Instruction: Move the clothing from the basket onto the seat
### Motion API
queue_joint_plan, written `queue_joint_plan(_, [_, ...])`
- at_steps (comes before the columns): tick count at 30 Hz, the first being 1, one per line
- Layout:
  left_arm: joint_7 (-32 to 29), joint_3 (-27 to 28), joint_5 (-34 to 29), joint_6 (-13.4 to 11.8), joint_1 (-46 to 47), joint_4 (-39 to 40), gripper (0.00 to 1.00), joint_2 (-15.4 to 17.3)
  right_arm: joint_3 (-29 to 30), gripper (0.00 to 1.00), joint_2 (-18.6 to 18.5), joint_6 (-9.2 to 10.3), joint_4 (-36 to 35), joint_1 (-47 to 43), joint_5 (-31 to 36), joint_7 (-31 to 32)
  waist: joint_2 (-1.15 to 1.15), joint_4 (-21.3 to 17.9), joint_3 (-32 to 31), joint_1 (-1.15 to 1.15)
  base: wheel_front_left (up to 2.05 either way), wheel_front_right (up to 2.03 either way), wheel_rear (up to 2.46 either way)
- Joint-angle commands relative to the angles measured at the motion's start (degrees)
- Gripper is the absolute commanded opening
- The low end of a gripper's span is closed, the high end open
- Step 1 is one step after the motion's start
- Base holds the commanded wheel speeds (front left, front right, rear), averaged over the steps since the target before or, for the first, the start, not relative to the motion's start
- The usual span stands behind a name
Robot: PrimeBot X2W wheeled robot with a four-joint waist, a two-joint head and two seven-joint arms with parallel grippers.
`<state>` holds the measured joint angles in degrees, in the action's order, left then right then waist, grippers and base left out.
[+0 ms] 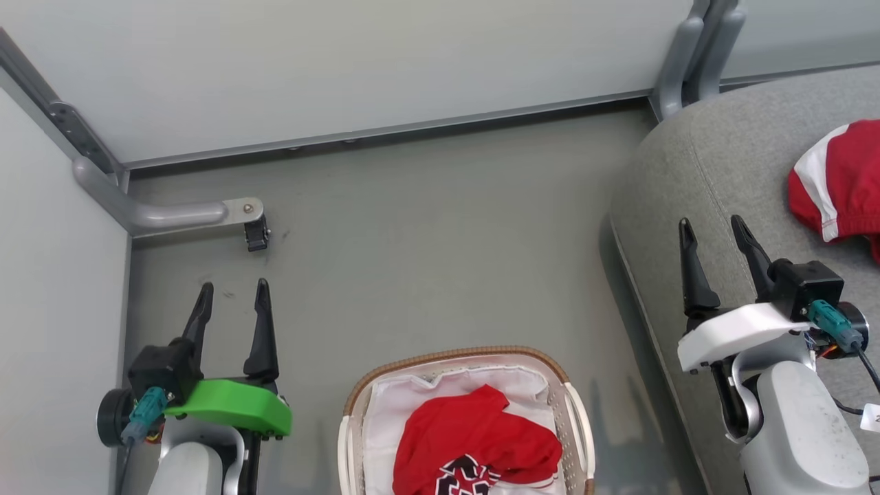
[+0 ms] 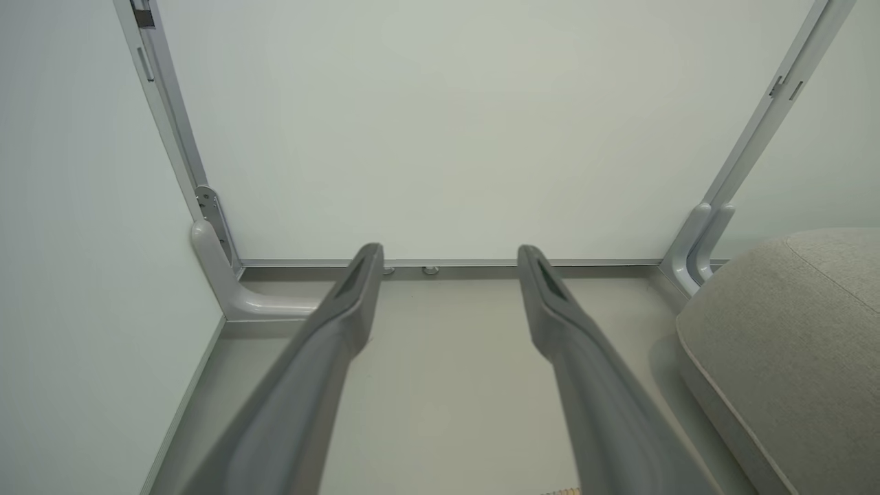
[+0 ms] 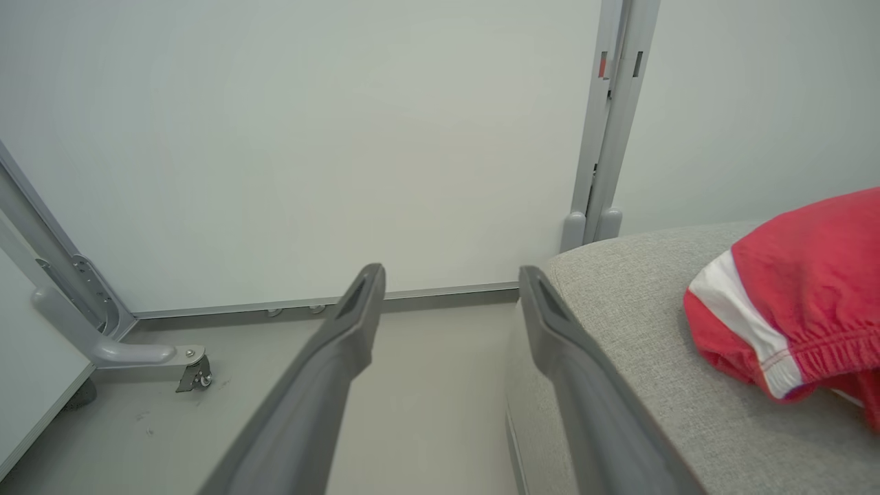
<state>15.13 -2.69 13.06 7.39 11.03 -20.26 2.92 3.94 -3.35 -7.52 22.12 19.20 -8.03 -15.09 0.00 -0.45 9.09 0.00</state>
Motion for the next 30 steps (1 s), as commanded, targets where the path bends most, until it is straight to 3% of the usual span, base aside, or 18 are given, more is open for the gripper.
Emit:
queue_joint_plan(1, [0.0, 0.3, 0.2, 0.2, -1.2, 0.3, 1.0, 0.1, -0.3, 1.0, 0.0, 0.06, 0.2, -1.3, 0.1, -0.1, 0.0, 0.8, -1.1, 0.0, 0.0, 0.0, 0.0])
queue_joint_plan(16, [0.0, -0.2, 1.2, 0.2, -3.8, 0.7, 1.0, 0.0, -1.3, 1.0, 0.3, 0.06, 0.9, -3.2, -0.2, -0.1, 0.0, 0.7, -2.3, 0.0, 0.0, 0.0, 0.0])
queue_joint_plan(30, [0.0, -12.8, 3.5, 0.2, 3.6, -4.9, 1.0, 0.1, -3.6, 1.0, 0.2, 0.06, -1.7, 2.1, 0.5, -0.1, 0.0, -2.4, 7.9, 0.0, 0.0, 0.0, 0.0])
